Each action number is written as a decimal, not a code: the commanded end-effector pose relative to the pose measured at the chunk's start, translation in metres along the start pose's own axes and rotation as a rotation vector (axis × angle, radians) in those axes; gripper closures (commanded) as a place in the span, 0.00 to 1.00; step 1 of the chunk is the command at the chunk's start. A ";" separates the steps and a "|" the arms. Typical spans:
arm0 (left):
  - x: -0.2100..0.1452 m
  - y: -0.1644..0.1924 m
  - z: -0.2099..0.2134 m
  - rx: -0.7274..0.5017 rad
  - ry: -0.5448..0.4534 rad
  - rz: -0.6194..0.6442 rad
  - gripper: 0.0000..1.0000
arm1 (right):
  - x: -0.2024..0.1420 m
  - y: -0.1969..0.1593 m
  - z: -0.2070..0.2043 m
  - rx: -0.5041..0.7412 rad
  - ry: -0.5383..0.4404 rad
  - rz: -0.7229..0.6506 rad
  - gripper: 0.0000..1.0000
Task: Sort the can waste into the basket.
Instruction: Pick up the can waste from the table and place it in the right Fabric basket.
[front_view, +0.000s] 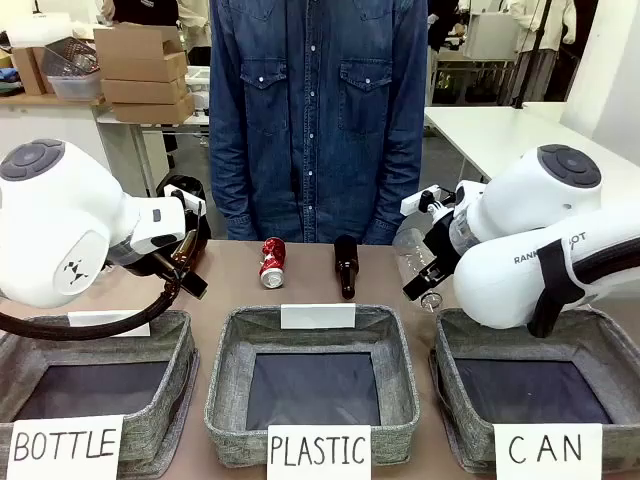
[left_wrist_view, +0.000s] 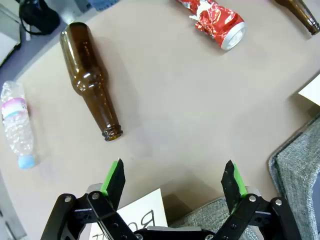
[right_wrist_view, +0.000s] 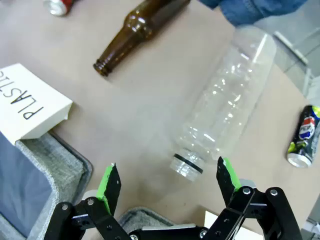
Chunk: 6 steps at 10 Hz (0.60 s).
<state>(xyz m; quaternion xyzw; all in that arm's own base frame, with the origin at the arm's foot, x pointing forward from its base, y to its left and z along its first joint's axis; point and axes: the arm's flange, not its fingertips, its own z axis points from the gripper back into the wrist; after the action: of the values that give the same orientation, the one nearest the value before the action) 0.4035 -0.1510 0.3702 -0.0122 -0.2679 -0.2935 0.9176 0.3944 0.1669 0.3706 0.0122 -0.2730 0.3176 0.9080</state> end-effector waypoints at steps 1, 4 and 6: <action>0.000 0.000 0.000 0.000 0.000 0.000 0.00 | 0.000 0.000 0.000 0.000 0.000 0.000 0.00; 0.000 0.000 0.000 0.000 0.000 0.000 0.00 | 0.000 0.000 0.000 0.000 0.000 0.000 0.00; 0.000 0.000 0.000 0.000 0.000 0.000 0.00 | 0.000 0.000 0.000 0.000 0.000 0.000 0.00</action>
<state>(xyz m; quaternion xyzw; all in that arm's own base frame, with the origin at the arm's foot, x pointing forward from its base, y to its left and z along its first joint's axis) 0.4036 -0.1509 0.3702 -0.0123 -0.2679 -0.2931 0.9177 0.3944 0.1669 0.3706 0.0121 -0.2730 0.3177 0.9080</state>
